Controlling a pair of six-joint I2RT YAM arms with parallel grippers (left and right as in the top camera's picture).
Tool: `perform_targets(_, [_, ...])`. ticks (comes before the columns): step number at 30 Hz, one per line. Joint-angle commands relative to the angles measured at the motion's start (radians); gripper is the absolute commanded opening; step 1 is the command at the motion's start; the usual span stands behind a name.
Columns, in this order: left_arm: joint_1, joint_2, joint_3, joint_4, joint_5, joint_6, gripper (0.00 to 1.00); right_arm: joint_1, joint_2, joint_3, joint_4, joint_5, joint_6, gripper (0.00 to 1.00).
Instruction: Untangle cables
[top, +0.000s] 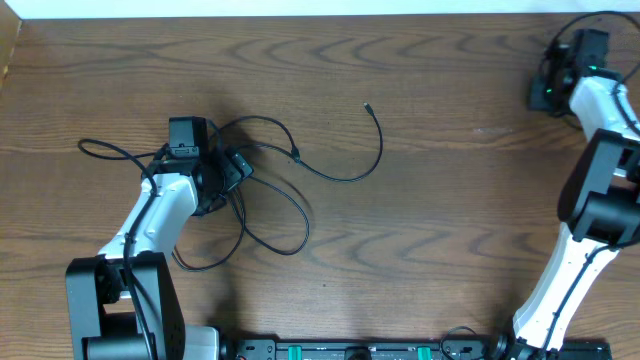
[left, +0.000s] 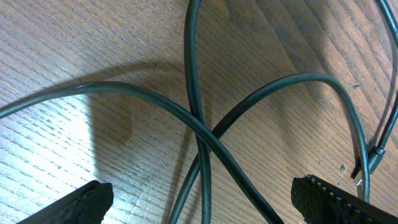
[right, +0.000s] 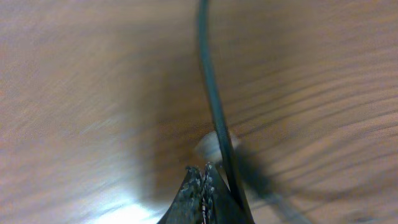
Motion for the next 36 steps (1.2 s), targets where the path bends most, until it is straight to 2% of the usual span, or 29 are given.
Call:
perform_targets(1, [0.003,0.005,0.002,-0.002,-0.014,-0.001,0.96,-0.065,0.008,0.006,0.033,0.099,0.023,0.01])
perform_targets(6, [0.003,0.005,0.002,-0.002,-0.014,-0.001,0.96,-0.155,0.01,0.009,0.063,0.117,0.026,0.01])
perform_targets(12, [0.003,0.005,0.002,-0.002,-0.014,-0.001,0.96,-0.196,-0.109,0.041,0.022,0.069,0.026,0.02])
perform_targets(15, [0.003,0.005,0.002,-0.002,-0.014,-0.001,0.96,-0.19,-0.213,0.041,-0.035,-0.031,0.047,0.24])
perform_targets(16, [0.003,0.005,0.002,-0.002,-0.014,-0.001,0.96,-0.188,-0.24,0.041,-0.062,-0.042,0.08,0.24])
perform_targets(19, [0.003,0.005,0.002,-0.002,-0.014,-0.001,0.96,-0.182,-0.325,0.041,-0.23,-0.02,0.262,0.01])
perform_targets(23, [0.003,0.005,0.002,-0.002,-0.014,-0.001,0.96,-0.182,-0.365,0.041,-0.499,0.13,0.545,0.01])
perform_targets(25, [0.003,0.005,0.002,-0.002,-0.014,-0.001,0.96,-0.178,-0.363,0.036,-0.573,0.108,0.598,0.01])
perform_targets(29, [0.003,0.005,0.002,-0.002,-0.014,-0.001,0.96,-0.135,-0.362,0.019,-0.619,-0.201,0.482,0.01])
perform_targets(30, [0.003,0.005,0.002,-0.002,-0.014,-0.001,0.96,-0.103,-0.362,0.012,-0.615,-0.331,0.427,0.01])
perform_targets(32, [0.003,0.005,0.002,-0.002,-0.014,-0.001,0.96,-0.05,-0.362,0.005,-0.603,-0.459,0.327,0.01])
perform_targets(35, [0.003,0.005,0.002,-0.002,-0.013,-0.001,0.96,0.053,-0.361,0.004,-0.618,-0.482,0.174,0.04])
perform_targets(36, [0.003,0.005,0.002,0.005,-0.013,-0.001,0.96,0.084,-0.361,0.004,-0.629,-0.482,0.137,0.08])
